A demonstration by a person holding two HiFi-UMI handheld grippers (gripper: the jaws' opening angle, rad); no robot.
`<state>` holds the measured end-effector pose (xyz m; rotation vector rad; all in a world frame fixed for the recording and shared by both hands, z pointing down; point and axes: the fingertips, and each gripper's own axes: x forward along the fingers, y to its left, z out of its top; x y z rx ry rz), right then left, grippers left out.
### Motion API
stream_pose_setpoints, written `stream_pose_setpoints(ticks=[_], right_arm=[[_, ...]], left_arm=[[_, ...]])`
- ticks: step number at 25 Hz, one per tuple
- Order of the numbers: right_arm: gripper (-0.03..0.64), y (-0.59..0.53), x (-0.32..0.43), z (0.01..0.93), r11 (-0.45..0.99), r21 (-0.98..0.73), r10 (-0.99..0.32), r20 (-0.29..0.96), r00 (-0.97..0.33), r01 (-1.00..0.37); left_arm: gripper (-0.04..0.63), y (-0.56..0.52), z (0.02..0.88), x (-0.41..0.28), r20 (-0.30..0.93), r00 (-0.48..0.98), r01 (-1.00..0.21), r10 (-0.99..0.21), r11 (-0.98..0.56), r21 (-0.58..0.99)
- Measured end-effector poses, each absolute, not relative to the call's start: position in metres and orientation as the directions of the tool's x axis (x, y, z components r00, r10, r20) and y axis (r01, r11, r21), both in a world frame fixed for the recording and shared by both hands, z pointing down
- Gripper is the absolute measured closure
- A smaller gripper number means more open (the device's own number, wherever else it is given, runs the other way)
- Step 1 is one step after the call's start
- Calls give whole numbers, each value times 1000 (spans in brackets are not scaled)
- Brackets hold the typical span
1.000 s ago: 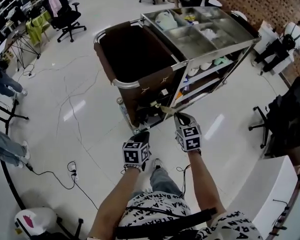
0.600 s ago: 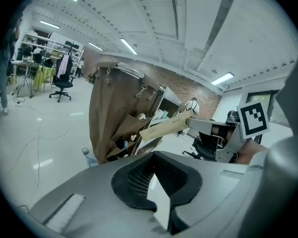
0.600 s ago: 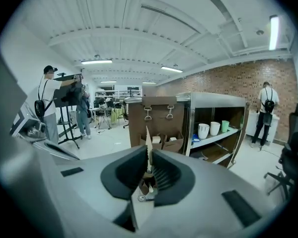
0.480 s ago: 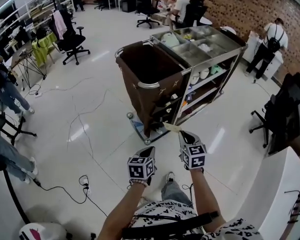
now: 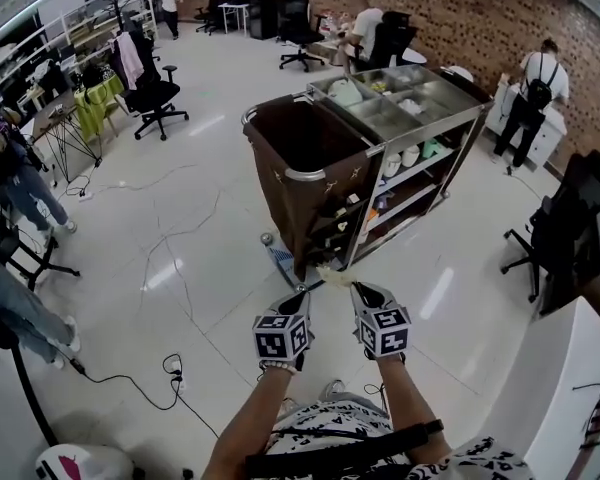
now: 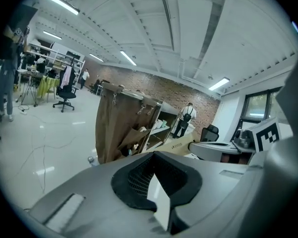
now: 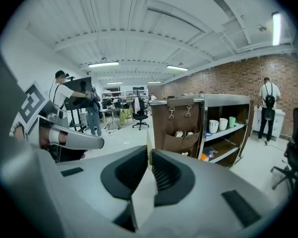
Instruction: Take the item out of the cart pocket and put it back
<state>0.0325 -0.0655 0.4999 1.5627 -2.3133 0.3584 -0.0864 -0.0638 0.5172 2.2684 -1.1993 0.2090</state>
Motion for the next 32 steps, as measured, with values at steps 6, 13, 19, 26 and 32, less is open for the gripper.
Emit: stream_pose_setpoints(ticks=[6,13,19,26,32], right_arm=[[574,-60,18,493,406,-42,-836,387,-389,-913],[572,-62,22,496,434,-26,-819,406,-406,-901],[572,-64,15,494,460,-20,-808,404,-428,-887],[574,-64,11,489,470,-5,-807,402,-432,-883],[574,-64,17,489,456,-3,-815,400,-418,-890]], left_arm=[[592,-64,501,-93,358,559,-818,-748,-428,384],[592,-55,504,-91,360,551,-822,-753,-414,390],[592,-55,502,-94,357,535,-833,-765,-409,373],[592,-60,499,-96,348,535,-831,-770,-406,379],[592,-61,495,-91,326,555,-819,-765,-435,374]])
